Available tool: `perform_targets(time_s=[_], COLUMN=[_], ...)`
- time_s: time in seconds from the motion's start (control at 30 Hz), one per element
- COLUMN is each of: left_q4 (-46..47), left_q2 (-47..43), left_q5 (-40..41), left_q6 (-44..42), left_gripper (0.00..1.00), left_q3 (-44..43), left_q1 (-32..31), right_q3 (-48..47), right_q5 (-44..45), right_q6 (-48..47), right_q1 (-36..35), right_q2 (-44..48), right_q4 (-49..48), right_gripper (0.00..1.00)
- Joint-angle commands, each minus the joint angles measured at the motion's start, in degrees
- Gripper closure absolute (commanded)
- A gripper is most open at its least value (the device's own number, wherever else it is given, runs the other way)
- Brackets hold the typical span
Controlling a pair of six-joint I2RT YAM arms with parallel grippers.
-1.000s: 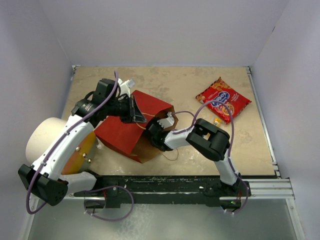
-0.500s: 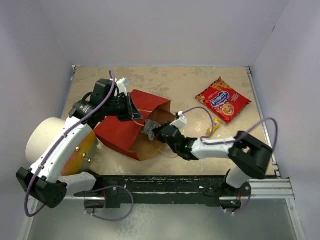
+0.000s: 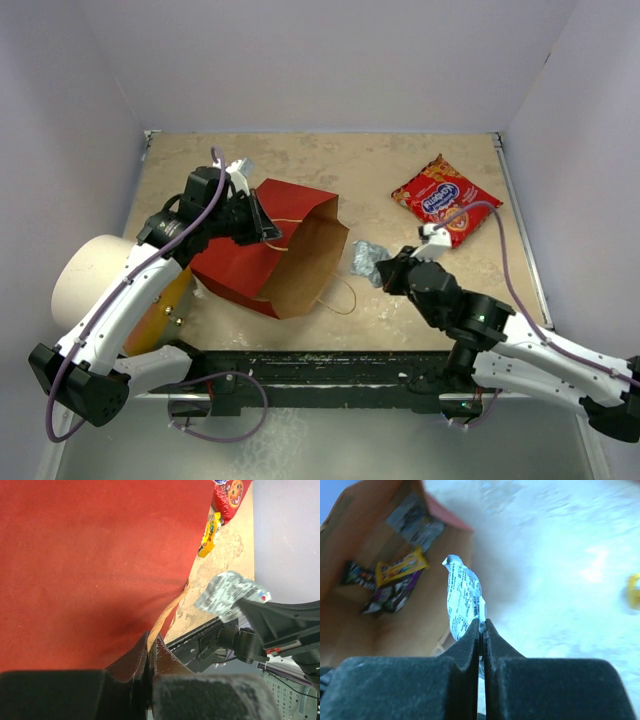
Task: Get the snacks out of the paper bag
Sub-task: Place the snack at the center of the board.
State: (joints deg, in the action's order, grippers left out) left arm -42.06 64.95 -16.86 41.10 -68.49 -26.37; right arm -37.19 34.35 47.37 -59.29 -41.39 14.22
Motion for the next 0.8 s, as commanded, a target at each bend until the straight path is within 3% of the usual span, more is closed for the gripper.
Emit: perform_targets(time_s=[0.0, 0.17, 0.37, 0.67, 0.77], left_q4=[4.2, 2.0, 0.1, 0.7, 0.5], left_q2=[-0.1, 0.1, -1.5, -2.0, -2.1], left_q5=[0.1, 0.4, 1.3, 1.1, 1.0], left_q6=[1.6, 1.4, 1.6, 2.1, 2.3], left_gripper=[1.00, 1.00, 1.00, 1.00, 1.00], left_q3=[-1.2, -3.1, -3.0, -3.1, -3.1], left_q1=[0.2, 0.2, 0.2, 0.2, 0.2], right_q3=[-5.5, -8.6, -7.7, -9.4, -11.0], right_q5=[16.2, 14.8, -5.6, -30.5, -33.9], right_q6=[-2.0, -7.3, -10.5, -3.5, -1.5], right_q1=[1.3, 13.1, 28.0, 42.5, 43.8], right_q2=[1.2, -7.0, -14.2, -30.1, -36.4], right_q4=[14.1, 10.6, -2.1, -16.5, -21.4], right_gripper=[1.00, 1.00, 1.00, 1.00, 1.00])
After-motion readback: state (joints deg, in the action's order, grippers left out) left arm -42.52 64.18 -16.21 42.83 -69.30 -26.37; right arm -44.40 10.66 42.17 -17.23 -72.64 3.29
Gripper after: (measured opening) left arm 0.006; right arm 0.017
